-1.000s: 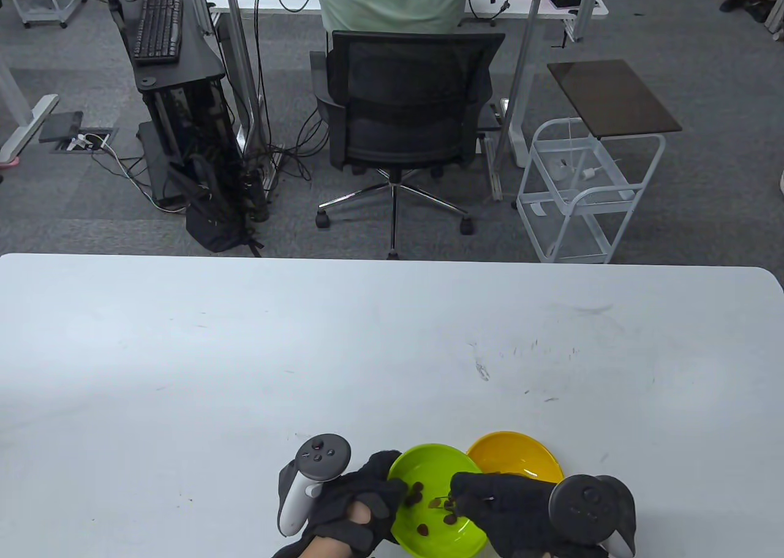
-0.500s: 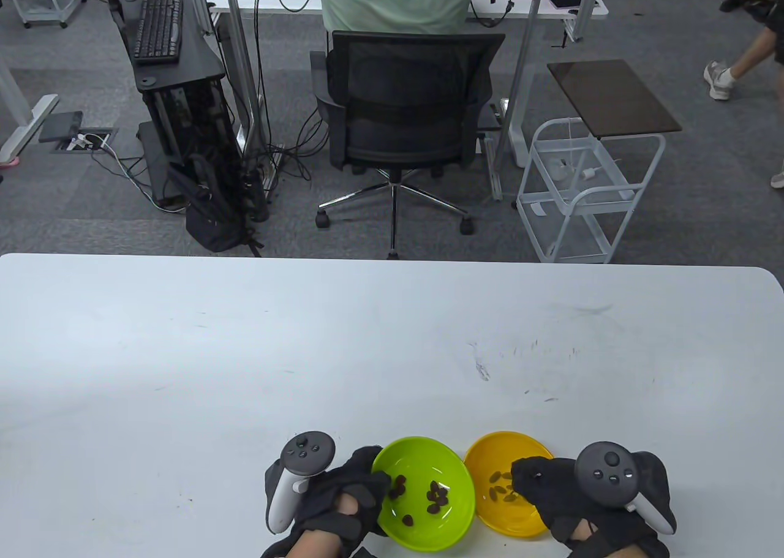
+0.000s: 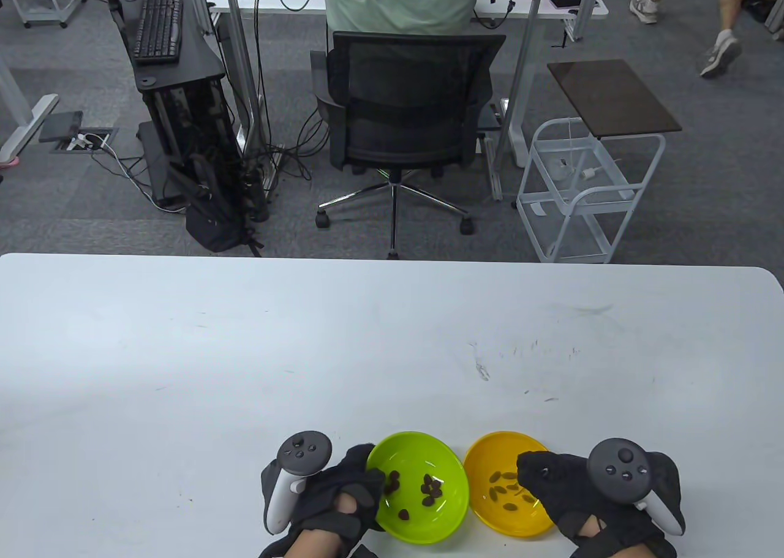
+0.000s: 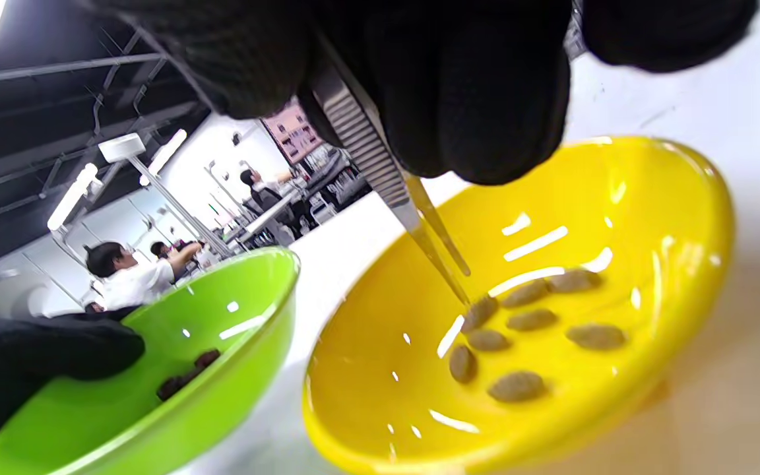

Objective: Pick raisins with tweezers into bowl

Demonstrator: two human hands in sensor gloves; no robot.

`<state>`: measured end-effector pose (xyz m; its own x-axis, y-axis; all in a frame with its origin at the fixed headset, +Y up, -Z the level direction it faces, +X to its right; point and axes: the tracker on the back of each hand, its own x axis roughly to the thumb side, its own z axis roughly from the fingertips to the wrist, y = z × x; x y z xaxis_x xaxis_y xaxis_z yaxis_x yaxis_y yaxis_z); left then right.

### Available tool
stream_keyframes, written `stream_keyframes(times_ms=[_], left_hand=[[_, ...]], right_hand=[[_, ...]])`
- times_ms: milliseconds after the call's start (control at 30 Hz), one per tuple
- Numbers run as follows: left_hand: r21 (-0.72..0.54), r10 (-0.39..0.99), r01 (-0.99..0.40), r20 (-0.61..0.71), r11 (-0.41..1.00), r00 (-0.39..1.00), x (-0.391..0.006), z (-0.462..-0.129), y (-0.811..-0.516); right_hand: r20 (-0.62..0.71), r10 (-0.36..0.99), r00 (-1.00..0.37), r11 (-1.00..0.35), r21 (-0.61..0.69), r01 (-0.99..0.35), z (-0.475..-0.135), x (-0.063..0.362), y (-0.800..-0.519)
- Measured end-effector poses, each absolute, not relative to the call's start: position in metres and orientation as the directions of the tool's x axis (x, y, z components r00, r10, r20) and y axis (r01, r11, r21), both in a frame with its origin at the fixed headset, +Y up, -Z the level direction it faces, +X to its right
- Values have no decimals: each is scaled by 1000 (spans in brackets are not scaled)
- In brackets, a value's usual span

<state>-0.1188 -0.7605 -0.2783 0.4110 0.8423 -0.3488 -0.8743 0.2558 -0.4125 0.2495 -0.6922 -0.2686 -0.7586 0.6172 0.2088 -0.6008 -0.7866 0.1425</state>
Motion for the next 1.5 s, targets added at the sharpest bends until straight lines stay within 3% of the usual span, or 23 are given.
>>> stream_keyframes(times_ms=[400,600,1033,1300,1500], left_hand=[[-251,678,-791,-410,558,610,-142,-284,-765],[-208,512,-640,-443,740,736,-143,-285,-765],[-260,564,-671,-382,694,732,-139,-283,-755],[-132,689,-711,-180,691,702,-142,-273,-711],[-114,761,-756,2,644,648,-126,-260,-690]], right_hand=[[175,653,-737,-746,-16,-665,-265,276,-678],[145,669,-729,-730,-62,-681,-266,289,-677],[86,701,-708,-707,-48,-705,-271,303,-691],[-15,692,-722,-720,-88,-689,-274,314,-713],[-66,692,-719,-722,-30,-692,-280,318,-731]])
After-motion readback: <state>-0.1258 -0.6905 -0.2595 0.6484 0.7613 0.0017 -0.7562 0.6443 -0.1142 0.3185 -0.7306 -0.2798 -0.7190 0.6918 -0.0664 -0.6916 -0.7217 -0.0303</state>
